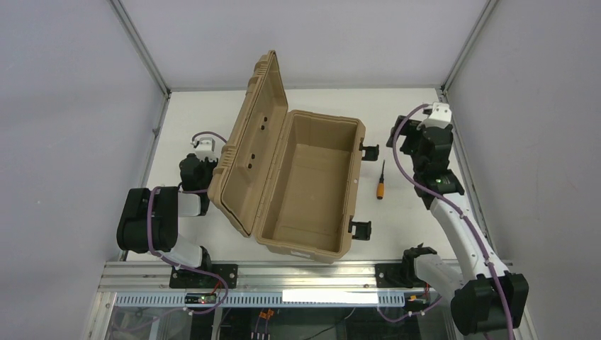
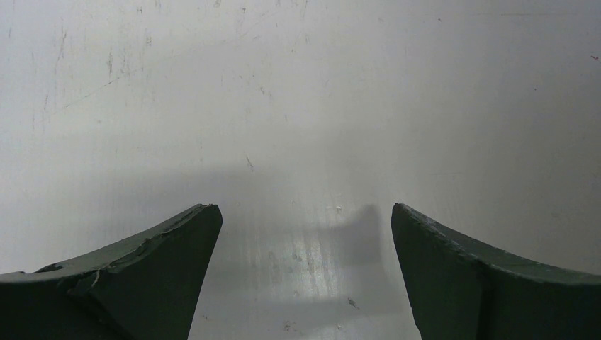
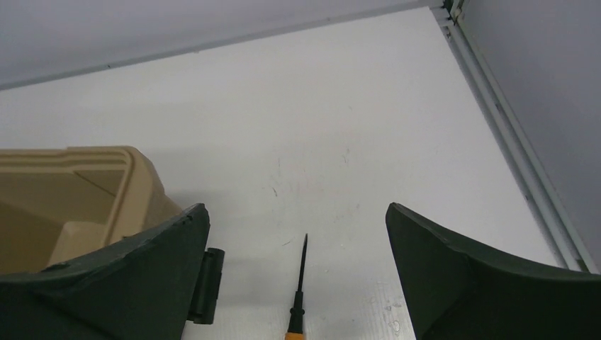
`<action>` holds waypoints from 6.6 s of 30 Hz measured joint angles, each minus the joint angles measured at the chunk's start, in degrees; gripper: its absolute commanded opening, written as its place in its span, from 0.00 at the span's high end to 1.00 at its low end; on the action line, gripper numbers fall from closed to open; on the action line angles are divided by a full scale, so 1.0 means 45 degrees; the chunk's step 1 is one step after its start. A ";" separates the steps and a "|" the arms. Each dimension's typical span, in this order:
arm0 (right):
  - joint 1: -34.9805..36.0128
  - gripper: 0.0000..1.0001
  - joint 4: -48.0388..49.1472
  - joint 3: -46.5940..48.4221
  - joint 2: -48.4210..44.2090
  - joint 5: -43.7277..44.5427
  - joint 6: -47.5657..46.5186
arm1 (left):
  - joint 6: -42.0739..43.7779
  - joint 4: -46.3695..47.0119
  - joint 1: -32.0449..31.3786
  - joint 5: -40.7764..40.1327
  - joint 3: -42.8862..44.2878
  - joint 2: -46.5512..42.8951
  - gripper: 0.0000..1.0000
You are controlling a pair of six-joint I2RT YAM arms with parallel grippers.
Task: Put the screwdriver in the bin
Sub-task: Pick up the screwdriver from the center of the board, then place the screwdriver in the bin.
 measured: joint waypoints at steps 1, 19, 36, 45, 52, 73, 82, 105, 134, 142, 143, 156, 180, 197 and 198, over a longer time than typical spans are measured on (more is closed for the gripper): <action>0.0000 0.01 -0.0515 0.0466 -0.0053 0.0005 -0.0029 | 0.0000 0.0000 0.0000 0.0000 0.0000 0.0000 0.01; -0.0024 0.01 -0.6241 0.8087 0.0554 -0.0029 -0.0860 | 0.0000 0.0000 0.0000 0.0000 0.0000 0.0000 0.01; -0.0029 0.01 -0.9991 1.2536 0.2739 0.0243 -0.0787 | 0.0000 0.0000 0.0000 0.0005 0.0000 0.0000 0.01; -0.0107 0.01 -1.1842 1.2813 0.4580 0.0447 0.0019 | 0.0000 0.0000 0.0000 0.0005 0.0000 0.0000 0.01; -0.0384 0.01 -1.2148 1.1929 0.5192 -0.0015 0.0942 | 0.0000 0.0000 0.0000 0.0000 0.0000 0.0000 0.01; -0.0408 0.17 -0.9933 0.4828 0.5226 -0.1758 0.3162 | 0.0000 0.0000 0.0000 0.0005 0.0000 0.0000 0.01; -0.0301 0.27 -0.8466 0.2953 0.6028 -0.2137 0.3473 | 0.0000 0.0005 0.0000 0.0005 0.0000 0.0000 0.01; 0.0340 0.96 -0.7737 0.2472 0.7621 -0.1802 0.3934 | 0.0000 0.0000 0.0000 0.0005 0.0000 0.0000 0.01; 0.0350 0.99 -1.5125 1.4785 0.5829 0.0340 0.2535 | 0.0000 0.0000 0.0000 0.0005 0.0000 0.0000 0.01; 0.0967 0.99 -1.6451 1.6053 0.6348 -0.0073 0.3138 | 0.0000 0.0000 0.0000 0.0005 0.0000 0.0000 0.01; 0.1151 0.99 -1.6519 1.6087 0.6377 -0.0083 0.3254 | 0.0000 0.0000 0.0000 0.0005 0.0000 0.0000 0.01; 0.5430 1.00 -1.6674 1.7175 0.7723 0.0933 0.5479 | 0.0000 0.0000 0.0000 0.0005 0.0000 0.0000 0.01; 0.9491 1.00 -1.3843 1.5295 1.0370 0.2424 0.8558 | 0.0000 0.0000 0.0000 0.0005 0.0000 0.0000 0.01; 1.0229 0.97 -1.1016 0.9952 1.1336 0.2535 0.9379 | 0.0000 0.0000 0.0000 0.0005 0.0000 0.0000 0.01; 1.0268 0.96 -1.0763 0.9588 1.1492 0.2516 0.9505 | 0.0000 0.0000 0.0000 0.0005 0.0000 0.0000 0.01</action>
